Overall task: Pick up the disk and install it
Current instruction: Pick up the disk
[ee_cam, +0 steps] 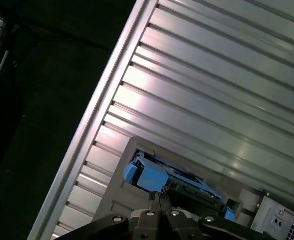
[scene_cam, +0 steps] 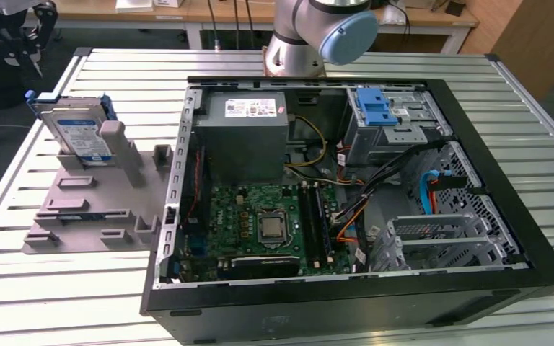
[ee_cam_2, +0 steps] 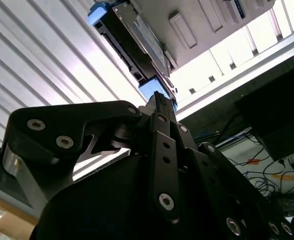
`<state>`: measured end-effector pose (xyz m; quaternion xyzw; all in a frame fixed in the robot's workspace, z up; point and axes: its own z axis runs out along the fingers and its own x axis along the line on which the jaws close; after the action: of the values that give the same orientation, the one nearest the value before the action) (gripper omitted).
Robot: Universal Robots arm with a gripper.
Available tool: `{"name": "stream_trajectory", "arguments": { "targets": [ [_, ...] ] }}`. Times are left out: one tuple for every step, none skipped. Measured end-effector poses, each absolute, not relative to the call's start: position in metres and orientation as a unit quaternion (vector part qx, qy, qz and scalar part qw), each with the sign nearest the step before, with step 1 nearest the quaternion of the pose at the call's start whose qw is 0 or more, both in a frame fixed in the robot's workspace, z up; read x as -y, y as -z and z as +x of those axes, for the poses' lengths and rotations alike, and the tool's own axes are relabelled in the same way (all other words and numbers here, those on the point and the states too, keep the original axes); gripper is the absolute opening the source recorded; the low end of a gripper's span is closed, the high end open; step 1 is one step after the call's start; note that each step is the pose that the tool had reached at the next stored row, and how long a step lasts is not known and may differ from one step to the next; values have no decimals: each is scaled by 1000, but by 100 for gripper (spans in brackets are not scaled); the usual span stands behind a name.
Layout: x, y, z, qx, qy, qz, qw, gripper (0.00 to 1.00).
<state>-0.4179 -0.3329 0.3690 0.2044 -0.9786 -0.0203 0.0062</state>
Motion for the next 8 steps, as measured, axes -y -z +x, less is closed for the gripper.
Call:
{"name": "stream_trajectory", "arguments": {
  "targets": [
    [333, -369, -418, 977, 20, 210, 6, 11],
    [333, -369, -418, 976, 20, 215, 6, 11],
    [333, -369, -418, 975, 20, 220, 7, 11],
    [333, -369, -418, 974, 20, 226, 7, 11],
    [333, -369, -418, 972, 20, 232, 7, 11],
    [333, -369, -418, 971, 20, 238, 7, 11],
    [333, -369, -418, 970, 20, 244, 7, 11],
    [333, -369, -418, 969, 20, 248, 7, 11]
  ]
}}
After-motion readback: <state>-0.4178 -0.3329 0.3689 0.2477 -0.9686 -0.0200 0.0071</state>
